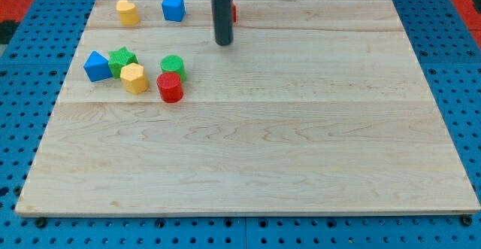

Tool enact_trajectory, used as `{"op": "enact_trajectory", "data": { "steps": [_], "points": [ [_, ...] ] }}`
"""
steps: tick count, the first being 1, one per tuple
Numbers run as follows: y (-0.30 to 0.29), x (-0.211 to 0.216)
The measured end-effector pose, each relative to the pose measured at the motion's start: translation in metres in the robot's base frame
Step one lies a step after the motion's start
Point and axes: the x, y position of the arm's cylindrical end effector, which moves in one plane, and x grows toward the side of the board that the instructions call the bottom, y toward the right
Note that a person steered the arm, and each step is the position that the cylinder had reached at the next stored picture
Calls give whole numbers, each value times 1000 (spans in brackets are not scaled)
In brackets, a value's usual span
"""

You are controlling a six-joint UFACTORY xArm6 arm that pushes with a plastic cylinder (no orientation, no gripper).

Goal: Slide the green circle towards the red star

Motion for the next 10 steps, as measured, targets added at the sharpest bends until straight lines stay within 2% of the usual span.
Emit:
{"op": "enact_trajectory", "data": {
  "steps": [1, 2, 3, 5, 7, 9, 10],
  "points": [
    [-6, 81],
    [-63, 111],
    [-112, 85],
    [-110, 29],
    [-74, -38],
    [-81, -66],
    [-52, -63]
  ]
}}
